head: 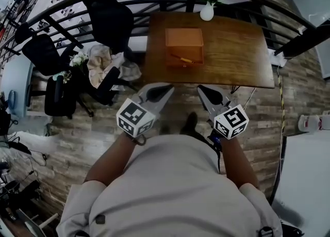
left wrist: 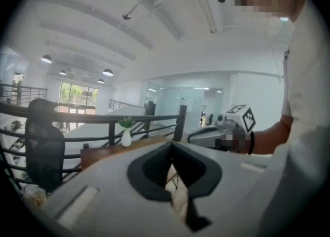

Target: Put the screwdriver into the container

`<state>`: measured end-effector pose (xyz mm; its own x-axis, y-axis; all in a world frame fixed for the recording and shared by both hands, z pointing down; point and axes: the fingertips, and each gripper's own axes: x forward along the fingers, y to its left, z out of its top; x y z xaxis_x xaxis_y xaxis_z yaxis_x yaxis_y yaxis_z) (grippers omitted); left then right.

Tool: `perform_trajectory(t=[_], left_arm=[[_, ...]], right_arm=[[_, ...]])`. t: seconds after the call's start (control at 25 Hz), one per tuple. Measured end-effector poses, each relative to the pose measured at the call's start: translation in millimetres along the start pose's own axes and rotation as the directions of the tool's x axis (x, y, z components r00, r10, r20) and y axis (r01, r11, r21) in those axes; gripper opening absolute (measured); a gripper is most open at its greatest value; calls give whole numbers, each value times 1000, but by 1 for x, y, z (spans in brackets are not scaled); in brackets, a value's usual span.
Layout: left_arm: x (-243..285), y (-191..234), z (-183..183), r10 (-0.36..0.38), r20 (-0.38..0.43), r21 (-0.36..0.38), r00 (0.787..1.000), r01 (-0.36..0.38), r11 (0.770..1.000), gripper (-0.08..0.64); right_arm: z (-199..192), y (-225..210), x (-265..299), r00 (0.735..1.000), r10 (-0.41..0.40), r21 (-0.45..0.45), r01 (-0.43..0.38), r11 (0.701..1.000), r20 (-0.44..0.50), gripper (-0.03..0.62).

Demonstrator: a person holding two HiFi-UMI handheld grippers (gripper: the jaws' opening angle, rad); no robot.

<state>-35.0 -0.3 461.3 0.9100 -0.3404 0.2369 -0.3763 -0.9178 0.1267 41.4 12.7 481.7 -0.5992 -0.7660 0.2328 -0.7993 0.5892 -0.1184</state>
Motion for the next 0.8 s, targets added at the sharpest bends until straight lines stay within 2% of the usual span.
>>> perform_trajectory(t=[0.2, 0.44, 0.6, 0.8], left_arm=[[-34, -11, -11, 9, 20, 6, 1000, -9, 1000, 4], [-51, -25, -21, 33, 43, -16, 999, -33, 999, 4], [-49, -36, -15, 57, 53, -25, 997, -56, 998, 4], [-29, -65, -16, 74, 54, -45, 996, -72, 996, 3]], right_arm=[[-7, 31, -11, 1000, -14, -4, 14, 1000, 1, 8], [-16, 41, -29, 1000, -19, -7, 19, 1000, -16, 8], [-15, 42, -48, 1000, 4, -21, -5, 1000, -12, 8], [-26, 44, -78, 999, 42, 3, -42, 999, -26, 8]])
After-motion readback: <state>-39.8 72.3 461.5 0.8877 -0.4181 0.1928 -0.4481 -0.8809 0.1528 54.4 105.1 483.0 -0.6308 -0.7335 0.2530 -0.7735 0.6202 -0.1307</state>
